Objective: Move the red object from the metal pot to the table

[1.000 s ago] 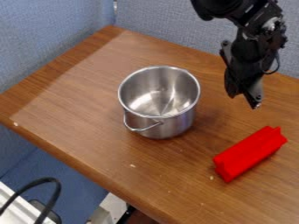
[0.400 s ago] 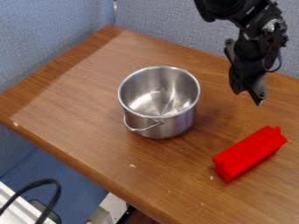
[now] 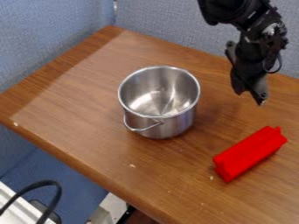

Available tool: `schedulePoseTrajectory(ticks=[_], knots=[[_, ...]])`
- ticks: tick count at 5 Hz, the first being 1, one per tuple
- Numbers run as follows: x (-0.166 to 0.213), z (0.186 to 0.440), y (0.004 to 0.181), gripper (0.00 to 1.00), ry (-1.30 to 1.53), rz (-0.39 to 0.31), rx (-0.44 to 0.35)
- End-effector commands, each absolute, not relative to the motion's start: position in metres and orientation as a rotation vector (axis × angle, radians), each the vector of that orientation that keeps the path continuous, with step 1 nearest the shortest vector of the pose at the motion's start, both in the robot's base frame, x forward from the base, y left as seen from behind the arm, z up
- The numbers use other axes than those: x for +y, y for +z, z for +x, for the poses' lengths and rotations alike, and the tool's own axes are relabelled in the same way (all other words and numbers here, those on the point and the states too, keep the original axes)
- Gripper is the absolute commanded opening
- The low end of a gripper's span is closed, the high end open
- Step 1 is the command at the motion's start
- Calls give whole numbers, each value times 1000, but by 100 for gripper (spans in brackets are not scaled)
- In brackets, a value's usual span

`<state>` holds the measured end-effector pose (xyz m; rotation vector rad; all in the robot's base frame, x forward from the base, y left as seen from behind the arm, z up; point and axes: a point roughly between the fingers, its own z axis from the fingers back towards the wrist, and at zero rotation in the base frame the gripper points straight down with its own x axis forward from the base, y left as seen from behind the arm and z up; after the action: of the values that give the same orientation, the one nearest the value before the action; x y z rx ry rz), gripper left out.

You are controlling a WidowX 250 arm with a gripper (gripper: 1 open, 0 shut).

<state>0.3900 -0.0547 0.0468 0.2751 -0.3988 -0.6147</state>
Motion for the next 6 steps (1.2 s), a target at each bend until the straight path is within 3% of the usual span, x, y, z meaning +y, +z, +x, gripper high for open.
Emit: schedulePoseTrajectory(ticks=[1,6], knots=[[-49,405,60,0,-587,276,-455],[-46,422,47,0,-557,203,-482]])
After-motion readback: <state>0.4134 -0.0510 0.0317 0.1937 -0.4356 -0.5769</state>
